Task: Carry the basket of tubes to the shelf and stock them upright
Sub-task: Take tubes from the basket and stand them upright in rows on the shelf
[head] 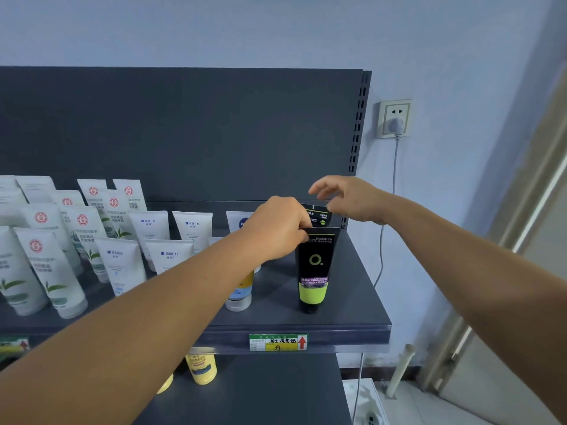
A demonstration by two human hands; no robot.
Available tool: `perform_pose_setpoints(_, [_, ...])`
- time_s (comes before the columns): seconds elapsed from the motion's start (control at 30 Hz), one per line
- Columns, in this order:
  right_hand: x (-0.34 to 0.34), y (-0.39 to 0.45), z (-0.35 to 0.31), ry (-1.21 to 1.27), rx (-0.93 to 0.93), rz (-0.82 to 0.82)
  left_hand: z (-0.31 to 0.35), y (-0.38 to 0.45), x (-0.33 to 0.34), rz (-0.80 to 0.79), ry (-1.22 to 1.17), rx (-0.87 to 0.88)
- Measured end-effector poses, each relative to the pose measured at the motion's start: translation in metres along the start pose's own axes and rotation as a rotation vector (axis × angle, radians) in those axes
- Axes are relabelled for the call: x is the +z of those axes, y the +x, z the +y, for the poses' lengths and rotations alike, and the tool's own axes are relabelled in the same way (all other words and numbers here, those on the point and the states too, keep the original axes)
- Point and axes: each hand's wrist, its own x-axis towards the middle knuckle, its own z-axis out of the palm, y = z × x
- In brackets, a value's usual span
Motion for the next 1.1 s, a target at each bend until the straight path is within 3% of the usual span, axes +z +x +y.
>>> perform_pose_setpoints(0.17, [0.000,0.007,-0.010,-0.110,-0.051,-0.119,-0.003,0.004,-0.002,-0.025,-0.018,0.005])
perform_pose_setpoints(0.43, [0.006,0.016,-0.007,-0.138,0.018,-0.070,-0.009,0.007,-0.003,-0.004,-0.033,-0.029])
perform_pose_setpoints(0.67, [-0.001,0.021,-0.007,-0.074,0.037,-0.155,-0.035,0.020,-0.028,0.024,0.004,-0.119])
perform_pose_setpoints(0.8, [-0.007,0.021,-0.009,-0.343,-0.080,-0.185,-0.045,0.023,-0.029,-0.014,-0.001,-0.138])
perform_pose_setpoints(0.97, [-0.004,0.028,-0.014,-0.470,-0.161,-0.078,-0.043,0.027,-0.024,-0.038,-0.010,-0.124])
perform_pose_setpoints(1.1, [0.001,0.032,-0.016,-0.364,-0.104,-0.007,-0.040,0.033,-0.024,-0.040,-0.024,-0.093])
